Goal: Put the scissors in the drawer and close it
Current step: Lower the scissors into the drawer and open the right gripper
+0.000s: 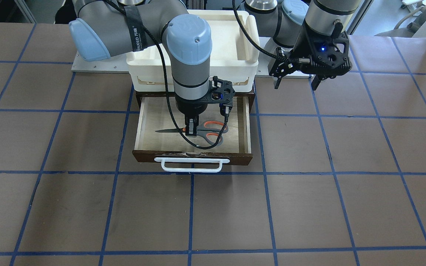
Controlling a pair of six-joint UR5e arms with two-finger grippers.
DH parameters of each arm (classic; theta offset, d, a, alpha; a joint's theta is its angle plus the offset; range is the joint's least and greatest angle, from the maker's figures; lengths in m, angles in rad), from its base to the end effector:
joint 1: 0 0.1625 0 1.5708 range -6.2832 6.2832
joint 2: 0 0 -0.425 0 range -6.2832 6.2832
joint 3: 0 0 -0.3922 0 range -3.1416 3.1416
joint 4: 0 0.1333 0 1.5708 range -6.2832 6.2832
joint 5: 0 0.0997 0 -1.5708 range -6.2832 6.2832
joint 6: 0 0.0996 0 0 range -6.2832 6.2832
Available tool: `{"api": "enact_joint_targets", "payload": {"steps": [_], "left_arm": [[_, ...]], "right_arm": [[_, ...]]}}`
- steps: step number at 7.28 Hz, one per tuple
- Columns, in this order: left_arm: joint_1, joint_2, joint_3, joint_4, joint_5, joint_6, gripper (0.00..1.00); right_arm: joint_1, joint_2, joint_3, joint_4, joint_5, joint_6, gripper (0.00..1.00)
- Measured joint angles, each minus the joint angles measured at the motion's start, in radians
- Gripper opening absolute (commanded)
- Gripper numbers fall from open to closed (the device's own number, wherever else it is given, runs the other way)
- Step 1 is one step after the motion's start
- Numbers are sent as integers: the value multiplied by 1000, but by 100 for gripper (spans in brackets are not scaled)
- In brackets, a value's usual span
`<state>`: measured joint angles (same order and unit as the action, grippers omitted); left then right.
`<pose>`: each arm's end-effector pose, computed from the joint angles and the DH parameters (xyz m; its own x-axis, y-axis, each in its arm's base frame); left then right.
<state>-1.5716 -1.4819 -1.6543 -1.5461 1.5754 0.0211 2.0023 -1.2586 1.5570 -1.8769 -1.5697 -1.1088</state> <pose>-0.1332 -0.4570 0.4914 -0.9997 0.0218 -0.0052 0.0219 0.9993 -0.0300 0.3746 -0.4945 0.3528 -0.0305 -0.9995 0.0064 -0.9995 0.0305 -0.0044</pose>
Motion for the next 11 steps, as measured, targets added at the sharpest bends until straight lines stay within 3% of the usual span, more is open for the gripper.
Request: {"api": "enact_joint_targets", "payload": {"steps": [2, 4, 5, 6, 7, 8, 11], "left_arm": [[0, 0, -1, 0, 0, 0, 100], [1, -1, -1, 0, 0, -1, 100], [1, 0, -1, 0, 0, -1, 100], [1, 0, -1, 0, 0, -1, 100], [1, 0, -1, 0, 0, 0, 100], [2, 0, -1, 0, 0, 0, 100], [2, -1, -1, 0, 0, -1, 100]], "right_arm": [[15, 24, 11, 6, 1, 17, 0], [20, 32, 27, 8, 1, 40, 36], [20, 31, 30, 10, 0, 47, 42], [21, 29, 30, 14, -1, 71, 73], [22, 28, 29, 18, -2, 107, 93], [21, 25, 25, 17, -2, 128, 100], [7, -30, 15, -4, -14, 178, 100]]}}
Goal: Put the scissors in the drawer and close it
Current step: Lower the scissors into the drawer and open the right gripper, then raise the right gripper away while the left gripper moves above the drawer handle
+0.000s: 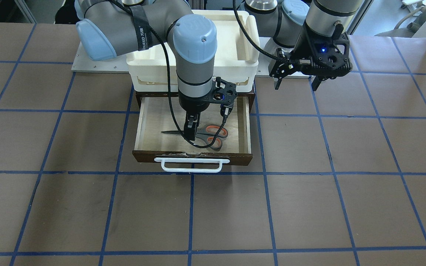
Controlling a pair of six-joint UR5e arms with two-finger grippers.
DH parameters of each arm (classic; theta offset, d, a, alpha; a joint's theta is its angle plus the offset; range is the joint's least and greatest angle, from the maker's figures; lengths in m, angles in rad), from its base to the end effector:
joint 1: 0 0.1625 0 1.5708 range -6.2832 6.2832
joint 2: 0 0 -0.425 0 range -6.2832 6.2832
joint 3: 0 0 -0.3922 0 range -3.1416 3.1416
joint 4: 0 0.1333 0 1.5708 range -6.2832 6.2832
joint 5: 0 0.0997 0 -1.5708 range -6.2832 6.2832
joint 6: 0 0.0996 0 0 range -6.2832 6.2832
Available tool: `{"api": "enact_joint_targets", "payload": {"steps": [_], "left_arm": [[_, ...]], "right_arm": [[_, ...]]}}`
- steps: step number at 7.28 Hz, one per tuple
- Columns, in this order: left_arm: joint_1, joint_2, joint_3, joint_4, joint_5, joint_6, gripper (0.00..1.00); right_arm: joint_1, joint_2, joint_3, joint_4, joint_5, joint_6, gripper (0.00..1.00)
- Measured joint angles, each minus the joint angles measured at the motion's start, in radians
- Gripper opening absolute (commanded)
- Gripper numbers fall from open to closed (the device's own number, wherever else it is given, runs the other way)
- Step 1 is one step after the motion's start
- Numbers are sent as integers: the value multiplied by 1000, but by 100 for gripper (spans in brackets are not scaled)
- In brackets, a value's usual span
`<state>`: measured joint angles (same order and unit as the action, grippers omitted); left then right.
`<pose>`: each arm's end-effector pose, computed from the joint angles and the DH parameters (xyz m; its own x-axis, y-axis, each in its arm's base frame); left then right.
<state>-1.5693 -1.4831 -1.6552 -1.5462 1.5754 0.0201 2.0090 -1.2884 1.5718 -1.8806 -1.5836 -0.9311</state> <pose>-0.1322 -0.4576 0.4904 -0.9998 0.0185 -0.0052 0.0186 0.9994 -0.0278 0.3730 -0.4848 0.3641 -0.2003 -0.9793 0.0288 -0.9797 0.2002 -0.0055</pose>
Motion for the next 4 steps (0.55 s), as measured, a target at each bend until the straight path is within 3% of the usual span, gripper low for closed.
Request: {"api": "enact_joint_targets", "payload": {"steps": [4], "left_arm": [[1, -20, 6, 4, -9, 12, 100]], "right_arm": [[-169, -98, -24, 4, -7, 466, 100]]}}
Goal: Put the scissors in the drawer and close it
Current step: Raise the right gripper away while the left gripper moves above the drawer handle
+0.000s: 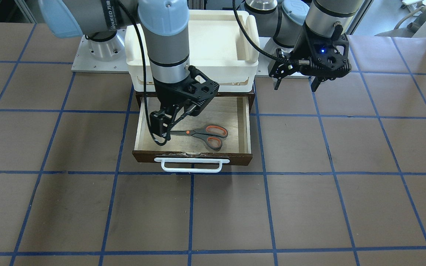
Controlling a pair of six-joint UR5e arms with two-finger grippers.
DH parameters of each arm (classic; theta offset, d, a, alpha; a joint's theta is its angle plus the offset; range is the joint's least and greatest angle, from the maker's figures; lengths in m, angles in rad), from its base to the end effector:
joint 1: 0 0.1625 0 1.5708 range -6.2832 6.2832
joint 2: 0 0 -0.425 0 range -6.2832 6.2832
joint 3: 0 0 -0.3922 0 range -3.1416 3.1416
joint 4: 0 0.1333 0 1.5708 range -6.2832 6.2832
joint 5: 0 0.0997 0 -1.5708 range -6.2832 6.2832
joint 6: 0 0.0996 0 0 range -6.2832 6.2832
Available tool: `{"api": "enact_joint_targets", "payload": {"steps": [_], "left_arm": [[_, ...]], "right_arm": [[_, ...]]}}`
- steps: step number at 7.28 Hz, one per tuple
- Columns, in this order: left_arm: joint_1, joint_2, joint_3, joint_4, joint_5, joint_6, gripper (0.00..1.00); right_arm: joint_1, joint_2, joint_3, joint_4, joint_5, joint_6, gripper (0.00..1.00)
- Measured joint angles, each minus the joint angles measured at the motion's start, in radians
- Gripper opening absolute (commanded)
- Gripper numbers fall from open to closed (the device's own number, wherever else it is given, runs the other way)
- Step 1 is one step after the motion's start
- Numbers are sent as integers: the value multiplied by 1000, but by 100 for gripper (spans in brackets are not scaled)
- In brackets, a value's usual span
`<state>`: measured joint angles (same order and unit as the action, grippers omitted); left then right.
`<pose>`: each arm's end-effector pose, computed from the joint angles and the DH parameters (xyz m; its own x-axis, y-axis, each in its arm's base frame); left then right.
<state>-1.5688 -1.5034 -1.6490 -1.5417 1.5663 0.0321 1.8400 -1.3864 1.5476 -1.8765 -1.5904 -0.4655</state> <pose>-0.1328 -0.4653 0.4845 -0.9995 0.0302 0.0039 0.0301 0.9994 -0.0184 0.2804 -0.5223 0.4332 -0.7438 -0.6634 0.0820 -0.6681 0.7343 -0.1200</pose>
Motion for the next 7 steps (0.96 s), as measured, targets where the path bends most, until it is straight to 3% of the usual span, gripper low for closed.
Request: {"api": "enact_joint_targets", "payload": {"steps": [2, 4, 7], "left_arm": [[-4, -83, 59, 40, 0, -54, 100], [-46, -197, 179, 59, 2, -170, 100], [-154, -383, 305, 190, 6, -315, 100]], "right_arm": [[-159, -62, -4, 135, -5, 149, 100], [-294, -112, -4, 198, 2, 194, 100], [-344, -180, 7, 222, 9, 302, 100]]}}
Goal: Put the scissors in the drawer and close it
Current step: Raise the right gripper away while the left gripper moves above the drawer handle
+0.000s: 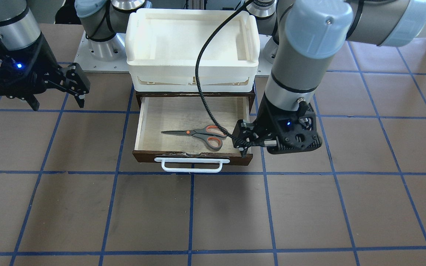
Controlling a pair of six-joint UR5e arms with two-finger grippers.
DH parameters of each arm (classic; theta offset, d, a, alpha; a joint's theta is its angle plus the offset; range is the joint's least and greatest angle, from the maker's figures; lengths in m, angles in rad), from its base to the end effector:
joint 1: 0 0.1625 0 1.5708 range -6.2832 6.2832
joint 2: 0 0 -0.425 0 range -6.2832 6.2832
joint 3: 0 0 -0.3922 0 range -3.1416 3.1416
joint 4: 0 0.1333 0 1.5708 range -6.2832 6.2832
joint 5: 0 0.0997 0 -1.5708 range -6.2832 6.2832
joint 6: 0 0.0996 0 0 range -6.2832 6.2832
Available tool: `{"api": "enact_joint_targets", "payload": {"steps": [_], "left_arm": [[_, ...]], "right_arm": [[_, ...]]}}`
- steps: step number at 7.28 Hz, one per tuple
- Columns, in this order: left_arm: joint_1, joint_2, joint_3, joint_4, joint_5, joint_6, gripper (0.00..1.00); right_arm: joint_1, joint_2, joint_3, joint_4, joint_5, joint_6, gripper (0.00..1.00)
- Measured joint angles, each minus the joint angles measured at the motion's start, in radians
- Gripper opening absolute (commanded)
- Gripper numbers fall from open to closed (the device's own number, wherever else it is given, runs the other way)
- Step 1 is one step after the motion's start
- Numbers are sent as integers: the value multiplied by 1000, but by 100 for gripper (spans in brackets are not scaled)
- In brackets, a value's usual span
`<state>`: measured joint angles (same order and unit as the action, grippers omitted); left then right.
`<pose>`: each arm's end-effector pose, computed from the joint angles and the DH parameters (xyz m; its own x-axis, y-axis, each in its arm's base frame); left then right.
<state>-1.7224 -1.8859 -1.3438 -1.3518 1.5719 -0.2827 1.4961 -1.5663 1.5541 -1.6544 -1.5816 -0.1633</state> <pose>-0.2274 -0.6068 0.4463 -0.9911 -0.1285 0.0354 -0.1320 0.9833 -0.1256 0.0943 -0.5113 0.5027 -0.9959 -0.0867 0.0262 -0.0888 0.9917 -0.0926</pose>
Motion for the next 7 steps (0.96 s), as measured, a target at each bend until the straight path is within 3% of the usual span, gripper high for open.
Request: {"api": "enact_joint_targets", "payload": {"steps": [3, 7], "left_arm": [[-64, -137, 105, 29, 22, -57, 100], [-146, -245, 117, 76, 58, -132, 100]], "right_arm": [[17, -40, 10, 13, 35, 68, 100], [42, -58, 22, 53, 99, 75, 100]]}}
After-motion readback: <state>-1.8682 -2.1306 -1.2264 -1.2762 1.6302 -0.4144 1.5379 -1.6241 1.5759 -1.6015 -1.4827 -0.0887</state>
